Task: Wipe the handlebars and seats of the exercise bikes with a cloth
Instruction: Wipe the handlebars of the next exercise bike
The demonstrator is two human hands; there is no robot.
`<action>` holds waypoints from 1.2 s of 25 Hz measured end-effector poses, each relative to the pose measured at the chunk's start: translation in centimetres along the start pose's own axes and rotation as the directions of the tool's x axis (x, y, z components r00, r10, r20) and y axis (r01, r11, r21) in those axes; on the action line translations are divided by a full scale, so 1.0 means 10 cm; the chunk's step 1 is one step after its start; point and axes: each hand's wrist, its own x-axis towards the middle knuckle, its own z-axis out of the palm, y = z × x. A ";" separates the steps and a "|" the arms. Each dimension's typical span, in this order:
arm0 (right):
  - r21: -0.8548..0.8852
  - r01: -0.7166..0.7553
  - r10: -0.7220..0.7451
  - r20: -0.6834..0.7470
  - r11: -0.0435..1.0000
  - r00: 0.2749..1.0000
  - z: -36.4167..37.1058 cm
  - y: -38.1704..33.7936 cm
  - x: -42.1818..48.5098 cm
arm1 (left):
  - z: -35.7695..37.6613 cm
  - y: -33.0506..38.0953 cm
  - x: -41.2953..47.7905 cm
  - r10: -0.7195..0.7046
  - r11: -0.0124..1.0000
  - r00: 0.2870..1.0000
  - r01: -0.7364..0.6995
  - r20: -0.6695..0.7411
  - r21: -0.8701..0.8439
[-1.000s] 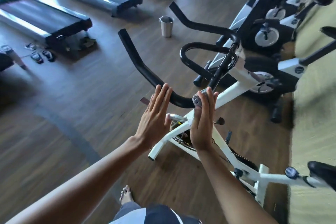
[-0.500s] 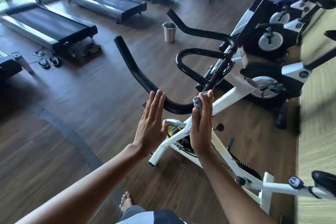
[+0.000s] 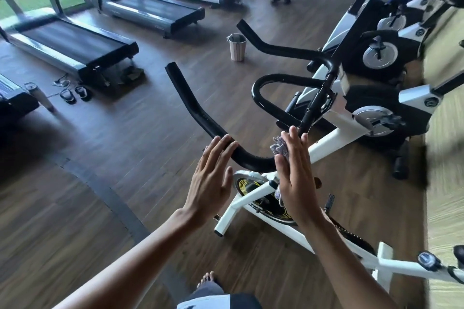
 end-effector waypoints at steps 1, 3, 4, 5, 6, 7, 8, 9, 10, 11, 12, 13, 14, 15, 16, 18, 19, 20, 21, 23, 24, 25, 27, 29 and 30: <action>0.006 -0.010 0.010 0.006 1.000 1.000 0.02 0.01 -0.02 | 0.01 0.00 -0.01 0.001 1.000 1.000 -0.001 0.000 -0.012; 0.016 0.002 -0.002 -0.015 1.000 1.000 0.01 0.01 -0.02 | 0.02 -0.03 -0.02 0.004 0.999 1.000 -0.004 0.000 -0.034; 0.005 0.026 -0.026 -0.036 1.000 0.999 0.00 0.01 -0.01 | 0.03 -0.04 -0.01 0.011 0.999 1.000 -0.011 -0.002 -0.041; -0.014 0.051 -0.051 -0.055 0.999 0.997 -0.01 0.00 0.00 | 0.03 -0.05 -0.01 0.019 0.999 1.000 -0.019 -0.005 -0.046; -0.027 0.064 -0.066 -0.071 0.998 0.995 -0.01 -0.01 0.01 | 0.03 -0.06 -0.01 0.029 0.998 1.000 -0.030 -0.012 -0.052; -0.027 0.052 -0.054 -0.082 0.998 0.995 -0.03 -0.04 0.02 | 0.02 -0.07 -0.01 0.035 0.997 0.999 -0.036 -0.021 -0.063; -0.022 0.027 -0.029 -0.090 0.999 0.996 -0.07 -0.09 0.05 | 0.00 -0.10 0.01 0.032 0.996 0.999 -0.035 -0.041 -0.078; -0.031 0.004 -0.007 -0.092 1.000 0.996 -0.14 -0.14 0.11 | -0.04 -0.15 0.04 0.019 0.996 0.997 -0.025 -0.070 -0.090; -0.054 -0.014 0.009 -0.090 0.998 0.996 -0.21 -0.20 0.19 | -0.09 -0.21 0.08 -0.007 0.995 0.995 -0.003 -0.104 -0.098; -0.088 -0.016 0.009 -0.087 0.996 0.996 -0.29 -0.28 0.30 | -0.13 -0.27 0.15 -0.047 0.994 0.989 0.033 -0.138 -0.102; -0.120 0.000 -0.009 -0.075 0.993 0.997 -0.34 -0.37 0.43 | -0.18 -0.33 0.22 -0.104 0.991 0.980 0.087 -0.167 -0.104; -0.137 0.031 -0.038 -0.054 0.990 0.998 -0.34 -0.46 0.57 | -0.24 -0.40 0.29 -0.176 0.981 0.966 0.155 -0.192 -0.116; -0.135 0.063 -0.067 -0.026 0.989 0.997 -0.29 -0.56 0.73 | -0.31 -0.46 0.40 -0.257 0.963 0.942 0.231 -0.214 -0.139; -0.123 0.093 -0.093 0.006 0.988 0.996 -0.19 -0.65 0.90 | -0.37 -0.53 0.51 -0.344 0.935 0.911 0.309 -0.226 -0.176; -0.112 0.128 -0.125 0.036 0.985 0.991 -0.02 -0.75 1.08 | -0.41 -0.64 0.64 -0.430 0.896 0.872 0.380 -0.233 -0.229; -0.111 0.197 -0.189 0.077 0.974 0.979 0.38 -0.90 1.38 | -0.51 -0.86 0.92 -0.573 0.784 0.800 0.470 -0.179 -0.406; -0.104 0.226 -0.217 0.089 0.969 0.972 0.61 -0.96 1.52 | -0.59 -0.95 1.07 -0.617 0.712 0.777 0.485 -0.124 -0.508; -0.103 0.254 -0.245 0.089 0.962 0.965 0.82 -1.03 1.65 | -0.66 -1.01 1.20 -0.646 0.640 0.761 0.499 -0.057 -0.584; -0.115 0.277 -0.270 0.077 0.954 0.960 1.03 -1.09 1.76 | -0.73 -1.05 1.32 -0.663 0.575 0.748 0.521 0.014 -0.631; -0.128 0.273 -0.268 0.058 0.953 0.962 1.38 -1.16 1.95 | -0.86 -1.07 1.53 -0.677 0.443 0.723 0.549 0.138 -0.709; -0.120 0.249 -0.240 0.081 0.961 0.967 1.52 -1.18 2.01 | -0.90 -1.09 1.60 -0.680 0.360 0.707 0.552 0.193 -0.753; -0.098 0.219 -0.205 0.137 0.971 0.969 1.63 -1.17 2.03 | -0.93 -1.10 1.65 -0.678 0.275 0.692 0.552 0.248 -0.787; -0.030 0.209 -0.195 0.262 0.977 0.945 1.77 -1.06 1.96 | -0.97 -1.16 1.68 -0.653 0.157 0.682 0.547 0.329 -0.823; -0.001 0.258 -0.245 0.309 0.966 0.919 1.82 -0.97 1.89 | -0.98 -1.24 1.67 -0.618 0.103 0.696 0.533 0.366 -0.840; -0.015 0.275 -0.257 0.310 0.961 0.915 1.84 -0.95 1.90 | -0.99 -1.27 1.66 -0.604 0.091 0.703 0.529 0.376 -0.844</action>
